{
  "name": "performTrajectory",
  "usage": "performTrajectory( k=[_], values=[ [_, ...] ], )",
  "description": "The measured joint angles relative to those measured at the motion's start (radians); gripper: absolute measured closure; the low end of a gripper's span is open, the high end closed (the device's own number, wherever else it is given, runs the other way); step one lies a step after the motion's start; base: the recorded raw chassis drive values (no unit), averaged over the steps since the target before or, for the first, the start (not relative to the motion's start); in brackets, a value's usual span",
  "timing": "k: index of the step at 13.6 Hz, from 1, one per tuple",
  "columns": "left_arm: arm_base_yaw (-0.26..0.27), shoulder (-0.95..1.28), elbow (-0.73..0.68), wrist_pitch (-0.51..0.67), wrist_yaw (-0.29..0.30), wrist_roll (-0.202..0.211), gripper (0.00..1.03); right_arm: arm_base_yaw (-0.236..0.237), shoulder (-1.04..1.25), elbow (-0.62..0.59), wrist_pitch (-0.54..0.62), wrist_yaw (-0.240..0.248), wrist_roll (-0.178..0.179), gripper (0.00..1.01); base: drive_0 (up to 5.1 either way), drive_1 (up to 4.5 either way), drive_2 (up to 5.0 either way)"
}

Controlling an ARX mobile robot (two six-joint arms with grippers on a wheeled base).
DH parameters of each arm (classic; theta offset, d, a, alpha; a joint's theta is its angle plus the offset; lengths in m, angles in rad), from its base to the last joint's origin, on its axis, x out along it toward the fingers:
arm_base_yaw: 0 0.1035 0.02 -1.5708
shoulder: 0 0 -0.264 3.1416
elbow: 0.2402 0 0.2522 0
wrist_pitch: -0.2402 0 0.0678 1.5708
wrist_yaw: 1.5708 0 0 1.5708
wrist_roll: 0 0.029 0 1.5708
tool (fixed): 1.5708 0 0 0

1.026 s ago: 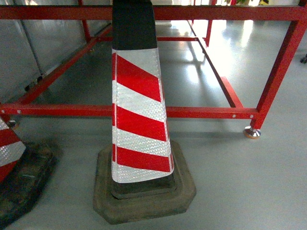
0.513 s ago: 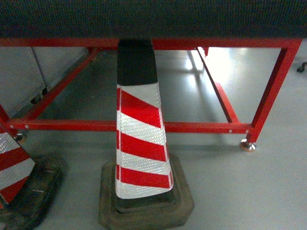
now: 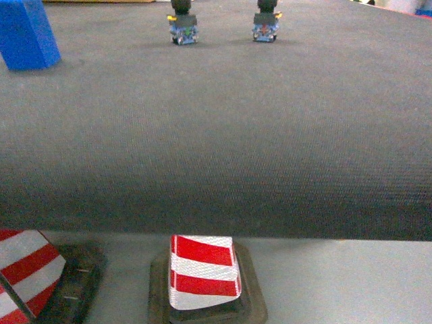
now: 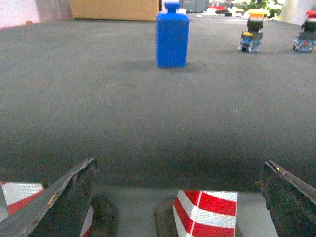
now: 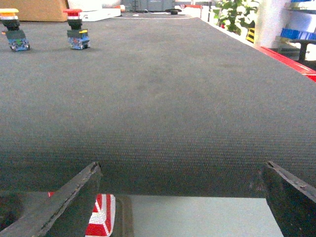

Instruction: Pick blue part to blue bin on bottom shelf

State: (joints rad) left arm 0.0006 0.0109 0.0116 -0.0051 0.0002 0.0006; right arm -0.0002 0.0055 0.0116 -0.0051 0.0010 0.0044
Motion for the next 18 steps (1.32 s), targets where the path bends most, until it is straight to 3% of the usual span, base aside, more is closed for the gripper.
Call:
performTrajectory(
  k=[18],
  values=[
    [0.000,0.000,0.000,0.001,-0.001,0.000,0.05,0.000,0.000,0.000,0.001,-0.001,-0.002,0.03,0.0,0.00,0.0]
  ],
)
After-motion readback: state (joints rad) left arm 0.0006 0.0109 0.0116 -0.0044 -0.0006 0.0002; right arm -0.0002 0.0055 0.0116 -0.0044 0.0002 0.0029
